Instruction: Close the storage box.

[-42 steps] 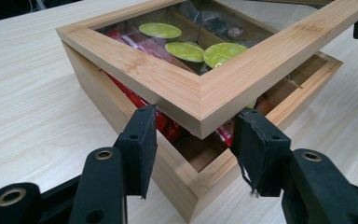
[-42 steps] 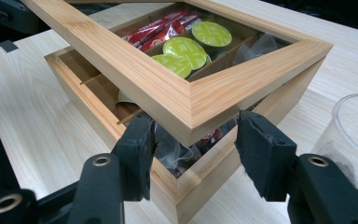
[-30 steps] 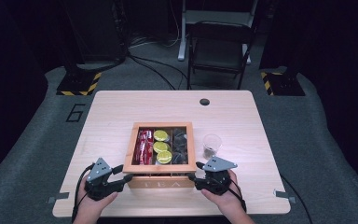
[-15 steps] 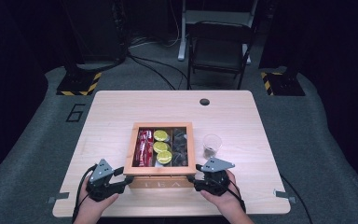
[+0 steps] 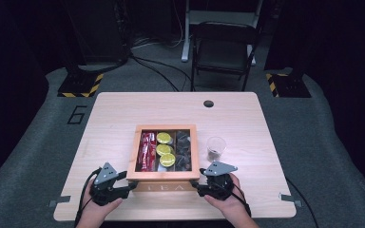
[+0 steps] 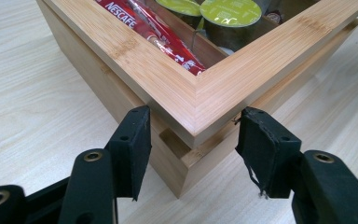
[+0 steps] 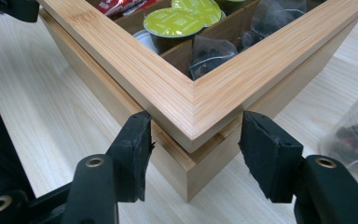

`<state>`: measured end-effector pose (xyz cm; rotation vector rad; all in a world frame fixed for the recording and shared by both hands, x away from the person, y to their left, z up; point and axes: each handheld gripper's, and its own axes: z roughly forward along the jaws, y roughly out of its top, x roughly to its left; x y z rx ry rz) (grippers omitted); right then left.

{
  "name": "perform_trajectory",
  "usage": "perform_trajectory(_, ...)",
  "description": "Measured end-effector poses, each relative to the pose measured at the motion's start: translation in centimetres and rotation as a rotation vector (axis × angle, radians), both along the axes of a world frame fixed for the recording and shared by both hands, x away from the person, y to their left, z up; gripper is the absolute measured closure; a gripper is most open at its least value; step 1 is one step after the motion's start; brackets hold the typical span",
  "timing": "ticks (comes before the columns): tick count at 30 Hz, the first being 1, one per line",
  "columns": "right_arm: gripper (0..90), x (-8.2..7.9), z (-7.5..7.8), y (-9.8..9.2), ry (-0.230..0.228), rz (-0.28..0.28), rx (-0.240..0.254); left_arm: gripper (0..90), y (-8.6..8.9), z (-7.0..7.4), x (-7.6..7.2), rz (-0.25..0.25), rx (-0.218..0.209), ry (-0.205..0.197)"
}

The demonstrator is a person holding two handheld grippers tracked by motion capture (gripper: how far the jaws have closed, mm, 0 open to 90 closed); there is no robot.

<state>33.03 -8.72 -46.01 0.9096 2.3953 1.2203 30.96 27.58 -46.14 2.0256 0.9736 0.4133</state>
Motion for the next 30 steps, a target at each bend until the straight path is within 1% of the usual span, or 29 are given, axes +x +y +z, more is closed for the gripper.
perform_trajectory(1,43.5,-0.1,0.0,0.0,0.001,-0.002,-0.007,44.1,0.0,0.0,0.0,-0.003,0.001,0.005)
perform_trajectory(2,43.5,-0.1,0.0,0.1,-0.004,-0.007,-0.008,43.8,-0.1,-0.1,0.0,0.0,0.003,-0.003)
perform_trajectory(3,43.5,-0.1,0.0,0.1,0.003,-0.007,-0.011,43.7,-0.1,-0.1,0.0,-0.004,0.005,0.007)
perform_trajectory(4,43.4,0.0,-0.1,0.1,0.002,0.006,-0.019,43.6,-0.1,-0.1,0.0,-0.004,0.006,0.008)
perform_trajectory(5,43.1,0.0,-0.1,0.1,0.005,0.006,-0.019,43.3,-0.1,-0.1,0.0,-0.003,0.005,0.013)
perform_trajectory(6,41.4,-0.1,-0.1,0.1,0.007,0.008,-0.018,40.8,-0.1,-0.2,0.1,-0.006,0.012,0.013)
perform_trajectory(7,40.6,-0.1,0.0,0.1,0.006,-0.001,0.004,35.1,-0.1,-0.2,0.1,-0.009,0.003,0.013)
perform_trajectory(8,41.3,-0.1,0.1,0.0,-0.003,0.008,0.014,32.1,-0.2,-0.2,0.1,-0.013,-0.02,0.017)
perform_trajectory(9,41.0,-0.1,0.2,0.0,-0.003,0.006,0.03,29.4,-0.3,-0.2,0.1,-0.013,-0.024,0.011)
perform_trajectory(10,40.8,-0.1,0.3,0.0,-0.006,0.009,0.034,27.3,-0.6,-0.3,0.0,-0.008,-0.009,-0.005)
perform_trajectory(11,40.4,0.0,0.3,0.0,-0.011,0.013,0.023,26.6,-0.6,-0.2,-0.1,-0.014,0.006,-0.003)
perform_trajectory(12,40.0,-0.1,0.3,0.0,-0.005,0.001,0.03,26.7,-0.8,-0.2,-0.1,-0.012,0.015,-0.012)
perform_trajectory(13,39.5,-0.1,0.2,0.0,-0.001,0.004,0.033,26.7,-0.8,-0.2,-0.1,-0.014,0.017,-0.012)
perform_trajectory(14,38.8,-0.1,0.2,0.0,-0.004,-0.003,0.036,26.8,-0.7,-0.2,-0.1,-0.013,0.012,-0.011)
perform_trajectory(15,38.0,0.0,0.2,0.0,-0.001,0.004,0.031,27.3,-0.6,-0.2,0.0,-0.016,0.01,-0.006)
perform_trajectory(17,37.4,0.0,0.2,0.0,-0.008,-0.001,0.034,28.6,-0.6,-0.2,0.0,-0.009,-0.002,-0.005)
perform_trajectory(18,37.1,0.0,0.2,0.0,-0.008,0.001,0.032,29.0,-0.4,-0.1,0.0,-0.016,0.003,0.004)
perform_trajectory(19,36.8,0.0,0.3,-0.1,-0.017,0.004,0.031,29.3,-0.4,-0.1,0.1,-0.01,0.003,-0.008)
perform_trajectory(20,36.7,0.0,0.3,-0.1,-0.014,-0.008,0.032,29.8,-0.3,0.0,0.1,-0.01,-0.003,-0.002)
perform_trajectory(22,36.5,0.1,0.4,-0.3,-0.021,-0.005,0.04,30.3,-0.1,0.2,0.1,-0.006,-0.008,-0.006)
perform_trajectory(23,36.4,0.1,0.5,-0.4,-0.023,-0.02,0.049,30.6,0.0,0.2,0.1,0.0,-0.01,-0.011)
perform_trajectory(25,36.2,0.2,0.7,-0.7,-0.032,-0.027,0.065,31.0,0.3,0.3,0.2,0.0,-0.015,-0.005)
perform_trajectory(27,36.1,0.3,0.9,-0.9,-0.033,-0.039,0.072,31.2,0.4,0.4,0.3,0.011,-0.023,-0.017)
perform_trajectory(28,36.0,0.3,1.0,-1.1,-0.036,-0.042,0.076,31.2,0.6,0.5,0.4,0.01,-0.025,-0.009)
perform_trajectory(30,36.0,0.4,1.1,-1.3,-0.041,-0.049,0.079,31.7,0.8,0.6,0.5,0.009,-0.026,-0.015)
